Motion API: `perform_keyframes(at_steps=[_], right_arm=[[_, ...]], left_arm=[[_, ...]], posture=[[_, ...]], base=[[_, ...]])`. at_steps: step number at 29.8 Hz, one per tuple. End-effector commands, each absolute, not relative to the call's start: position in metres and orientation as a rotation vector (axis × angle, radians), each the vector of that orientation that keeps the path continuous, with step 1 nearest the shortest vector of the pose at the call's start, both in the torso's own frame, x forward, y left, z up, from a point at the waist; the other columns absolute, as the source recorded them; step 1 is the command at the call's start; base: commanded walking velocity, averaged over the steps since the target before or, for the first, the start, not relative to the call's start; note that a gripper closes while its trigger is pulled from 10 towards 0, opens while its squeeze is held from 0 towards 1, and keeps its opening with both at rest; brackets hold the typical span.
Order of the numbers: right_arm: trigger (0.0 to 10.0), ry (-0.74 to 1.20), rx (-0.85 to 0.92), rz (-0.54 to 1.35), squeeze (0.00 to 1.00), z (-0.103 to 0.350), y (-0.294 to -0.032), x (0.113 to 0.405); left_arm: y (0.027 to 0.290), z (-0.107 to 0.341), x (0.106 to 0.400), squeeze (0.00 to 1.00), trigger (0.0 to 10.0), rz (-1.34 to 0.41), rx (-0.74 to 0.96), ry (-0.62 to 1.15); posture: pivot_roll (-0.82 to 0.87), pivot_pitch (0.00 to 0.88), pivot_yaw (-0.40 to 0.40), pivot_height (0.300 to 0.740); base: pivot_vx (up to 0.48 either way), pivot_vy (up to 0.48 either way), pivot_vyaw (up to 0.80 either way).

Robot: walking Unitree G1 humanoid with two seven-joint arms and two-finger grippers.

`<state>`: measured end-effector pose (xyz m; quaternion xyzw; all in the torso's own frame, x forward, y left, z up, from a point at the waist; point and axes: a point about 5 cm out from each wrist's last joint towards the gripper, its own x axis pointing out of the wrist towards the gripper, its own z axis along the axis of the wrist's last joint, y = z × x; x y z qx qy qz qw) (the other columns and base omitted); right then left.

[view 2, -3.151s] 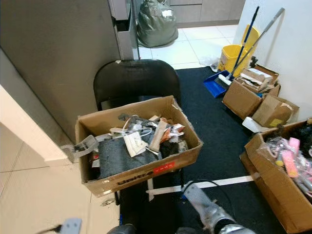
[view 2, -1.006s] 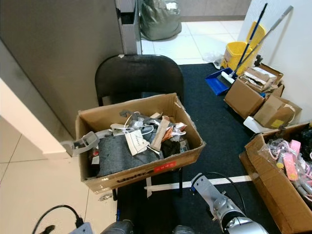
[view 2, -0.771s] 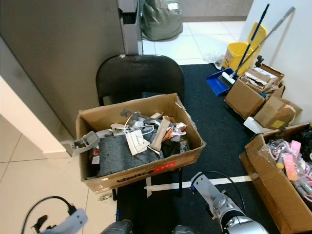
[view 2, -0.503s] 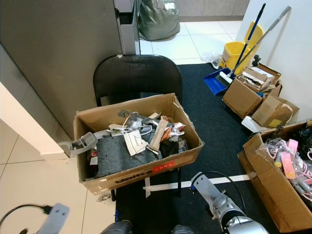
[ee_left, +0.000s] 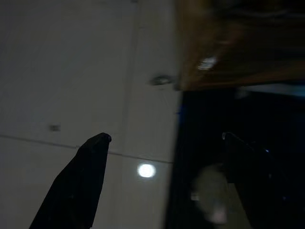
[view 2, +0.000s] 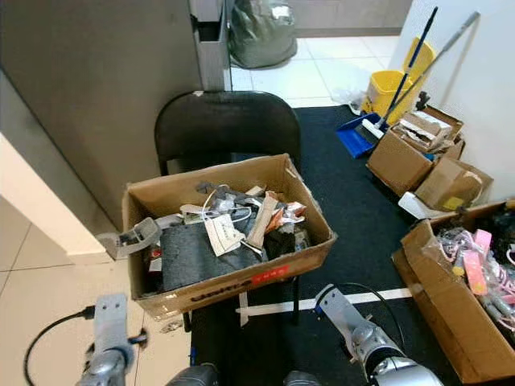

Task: Picking trash to rubbish bin

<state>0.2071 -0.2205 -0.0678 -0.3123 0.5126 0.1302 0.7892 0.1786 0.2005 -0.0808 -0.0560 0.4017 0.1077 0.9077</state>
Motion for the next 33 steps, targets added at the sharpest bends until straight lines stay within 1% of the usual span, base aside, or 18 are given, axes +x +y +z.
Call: perform_keyframes(at_steps=[1, 4, 8, 14, 16, 19, 20, 22, 23, 25, 27, 29, 33], right_arm=[[10.0, 1.117, -0.659, 0.276, 0.00, -0.070, -0.220, 0.203], [10.0, 1.118, -0.651, 0.271, 0.00, -0.070, -0.220, 0.203], [10.0, 1.118, -0.642, 0.265, 0.00, -0.070, -0.220, 0.203], [10.0, 1.119, -0.634, 0.260, 0.00, -0.070, -0.219, 0.203], [10.0, 1.124, -0.609, 0.239, 0.00, -0.071, -0.220, 0.202], [10.0, 1.143, -0.527, 0.174, 0.00, -0.072, -0.221, 0.199], [10.0, 1.143, -0.527, 0.174, 0.00, -0.072, -0.221, 0.199], [10.0, 1.166, -0.427, 0.100, 0.00, -0.074, -0.221, 0.195], [10.0, 1.166, -0.427, 0.100, 0.00, -0.074, -0.221, 0.195], [10.0, 1.183, -0.371, 0.060, 0.00, -0.075, -0.222, 0.193], [10.0, 1.225, -0.204, -0.010, 0.00, -0.079, -0.219, 0.186], [10.0, 1.247, -0.084, -0.044, 0.00, -0.081, -0.215, 0.182], [10.0, 1.242, -0.075, -0.048, 0.00, -0.081, -0.215, 0.182]], left_arm=[[0.189, -0.085, 0.174, 0.00, 10.0, 0.159, -0.199, 0.844], [0.171, -0.088, 0.170, 0.00, 10.0, 0.045, -0.269, 0.868], [0.154, -0.097, 0.151, 0.00, 10.0, -0.093, -0.231, 0.950], [0.156, -0.101, 0.142, 0.00, 10.0, -0.089, -0.209, 0.989], [0.160, -0.104, 0.134, 0.00, 10.0, -0.062, -0.205, 1.017], [0.167, -0.107, 0.123, 0.00, 10.0, -0.031, -0.197, 1.061], [0.167, -0.107, 0.123, 0.00, 10.0, -0.031, -0.197, 1.061], [0.171, -0.110, 0.113, 0.00, 10.0, -0.013, -0.184, 1.097], [0.171, -0.110, 0.113, 0.00, 10.0, -0.013, -0.184, 1.097], [0.172, -0.111, 0.109, 0.00, 10.0, -0.013, -0.171, 1.111], [0.174, -0.112, 0.105, 0.00, 10.0, -0.017, -0.153, 1.126], [0.175, -0.113, 0.103, 0.00, 10.0, -0.019, -0.139, 1.135], [0.175, -0.113, 0.102, 0.00, 10.0, -0.019, -0.133, 1.136]], posture=[[0.07, 0.064, -0.013, 0.740], [0.07, 0.064, -0.013, 0.740], [0.06, 0.064, -0.007, 0.740], [0.06, 0.065, -0.007, 0.740], [0.06, 0.065, -0.007, 0.740], [0.06, 0.065, -0.012, 0.740], [0.06, 0.065, -0.012, 0.740], [0.06, 0.065, -0.012, 0.740], [0.06, 0.065, -0.012, 0.740], [0.06, 0.065, -0.012, 0.740], [0.06, 0.065, -0.012, 0.740], [0.06, 0.058, -0.014, 0.740], [0.06, 0.055, -0.015, 0.740]], base=[[0.000, 0.000, 0.00], [0.000, 0.000, 0.00], [0.000, 0.000, 0.00], [0.000, 0.000, 0.00], [0.000, 0.000, 0.00], [0.000, 0.000, 0.00], [0.000, 0.000, 0.00], [0.000, 0.000, 0.00], [0.000, 0.000, 0.00], [0.000, 0.000, 0.00], [0.000, 0.000, 0.00], [0.000, 0.000, 0.00], [0.000, 0.000, 0.00]])
